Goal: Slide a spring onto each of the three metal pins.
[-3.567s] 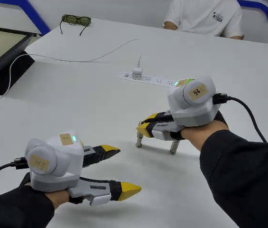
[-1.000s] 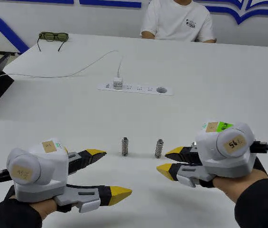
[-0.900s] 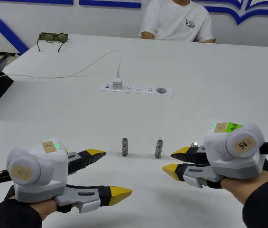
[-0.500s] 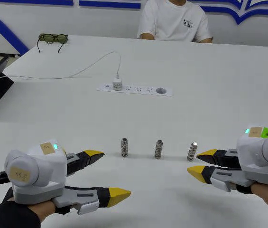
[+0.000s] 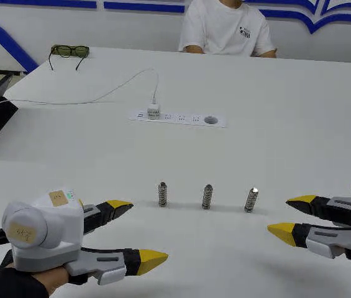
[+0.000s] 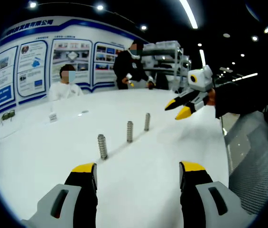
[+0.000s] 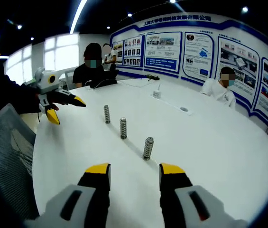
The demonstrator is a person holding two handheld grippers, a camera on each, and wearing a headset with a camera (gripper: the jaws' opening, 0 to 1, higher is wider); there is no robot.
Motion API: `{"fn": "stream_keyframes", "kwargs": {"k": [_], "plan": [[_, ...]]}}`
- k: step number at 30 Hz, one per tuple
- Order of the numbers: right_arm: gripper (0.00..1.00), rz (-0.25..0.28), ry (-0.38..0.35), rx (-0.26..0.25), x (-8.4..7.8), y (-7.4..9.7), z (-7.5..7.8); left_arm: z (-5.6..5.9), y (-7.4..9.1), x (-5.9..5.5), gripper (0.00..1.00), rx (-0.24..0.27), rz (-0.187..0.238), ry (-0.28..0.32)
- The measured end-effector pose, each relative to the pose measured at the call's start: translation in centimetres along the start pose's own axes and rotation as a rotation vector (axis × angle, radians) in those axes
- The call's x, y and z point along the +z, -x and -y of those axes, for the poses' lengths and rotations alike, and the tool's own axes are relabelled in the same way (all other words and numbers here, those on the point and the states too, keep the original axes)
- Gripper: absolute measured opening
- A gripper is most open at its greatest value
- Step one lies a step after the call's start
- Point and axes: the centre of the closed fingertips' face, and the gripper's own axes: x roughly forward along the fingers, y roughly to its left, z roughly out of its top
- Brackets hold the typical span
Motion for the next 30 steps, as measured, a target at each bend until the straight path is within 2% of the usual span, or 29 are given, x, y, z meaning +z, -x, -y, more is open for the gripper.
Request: {"fn": "stream_keyframes", "kwargs": {"k": [9, 18, 30], "plan": [[0.54, 0.037, -0.025, -0.002, -0.12, 0.62, -0.44, -0.03, -0.13, -0.35, 0.72, -0.004, 0.002, 0.013], [0.58, 0.071, -0.028, -0.018, 0.06, 0.86, -0.18, -0.2, -0.27, -0.2, 0.73, -0.006, 0.002, 0.018], [0.62, 0.102, -0.032, -0.024, 0.09, 0.78, 0.37, -0.53, -0.53, -0.86, 0.73, 0.006, -0.008, 0.032]]}}
